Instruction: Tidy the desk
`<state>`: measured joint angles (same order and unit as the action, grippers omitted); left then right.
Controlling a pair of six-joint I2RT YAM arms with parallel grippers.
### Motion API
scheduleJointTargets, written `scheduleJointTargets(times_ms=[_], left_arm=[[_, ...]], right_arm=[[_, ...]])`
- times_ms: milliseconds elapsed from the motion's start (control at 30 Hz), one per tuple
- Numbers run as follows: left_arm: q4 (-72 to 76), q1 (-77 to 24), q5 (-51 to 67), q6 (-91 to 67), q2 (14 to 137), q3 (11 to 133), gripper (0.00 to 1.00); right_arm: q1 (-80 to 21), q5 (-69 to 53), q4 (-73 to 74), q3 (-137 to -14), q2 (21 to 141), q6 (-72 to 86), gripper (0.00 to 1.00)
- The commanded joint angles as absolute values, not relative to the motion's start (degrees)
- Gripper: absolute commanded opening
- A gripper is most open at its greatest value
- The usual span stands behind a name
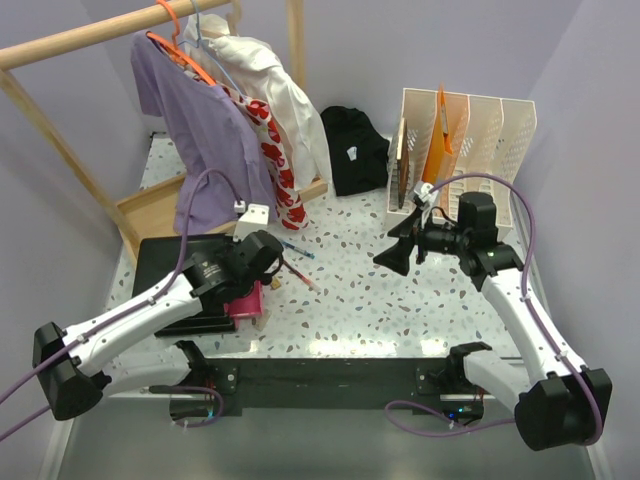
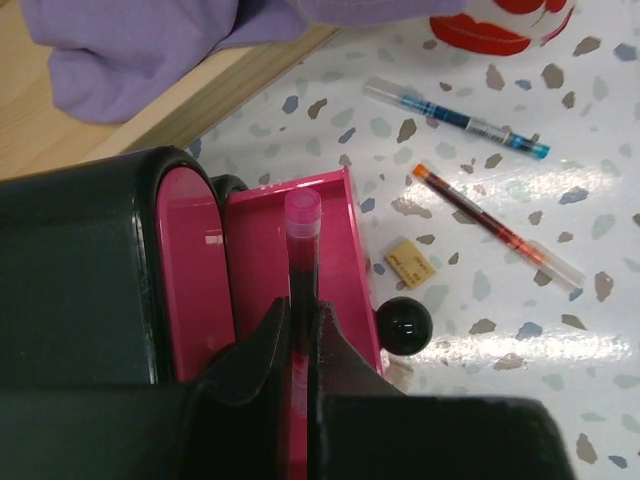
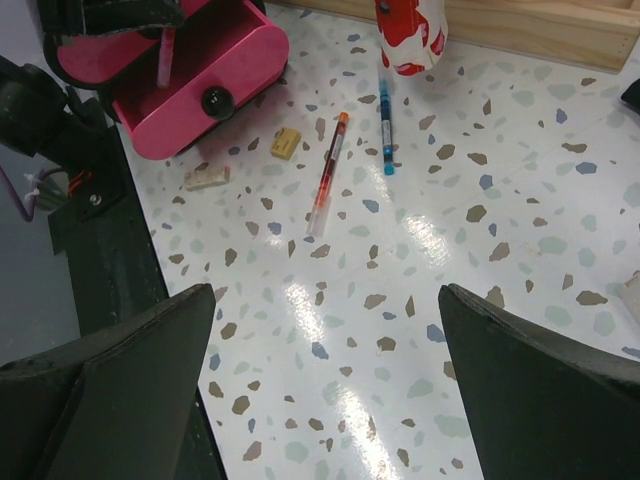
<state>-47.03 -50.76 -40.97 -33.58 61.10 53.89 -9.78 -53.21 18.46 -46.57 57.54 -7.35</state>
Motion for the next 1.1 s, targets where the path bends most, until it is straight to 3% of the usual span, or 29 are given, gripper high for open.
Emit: scheduleJointTargets(times_ms=[0, 267, 600, 733, 800, 1067], left_arm=[[-49.3, -50.0, -42.4, -31.8, 63.4, 56.1, 0.07], [-51.0, -50.0, -43.0, -31.5, 65.9, 58.4, 0.43], [-45.8, -50.0, -38.9, -26.1, 62.1, 61.5, 0.59], [-39.2, -49.9, -37.7, -23.1, 58.2, 59.2, 0.74], [-36.6, -49.3, -36.9, -21.6, 56.7, 57.0, 0.73], [-28.8, -43.3, -30.0, -19.2, 60.3, 56.9, 0.31]], right_arm=[[-9.6, -52.7, 17.8, -46.8, 57.7, -8.5, 0.99], [-9.7, -53.2, 18.2, -47.0, 58.3, -8.9, 0.99], [-9.6, -57.8, 20.7, -47.5, 60.6, -12.5, 0.99], [-9.6, -58.5, 21.4, -47.4, 62.0, -13.6, 0.99], [-9.7, -59.1, 21.5, -47.5, 62.8, -13.9, 0.99], [-9.6, -58.1, 22.2, -47.7, 64.4, -14.9, 0.99]])
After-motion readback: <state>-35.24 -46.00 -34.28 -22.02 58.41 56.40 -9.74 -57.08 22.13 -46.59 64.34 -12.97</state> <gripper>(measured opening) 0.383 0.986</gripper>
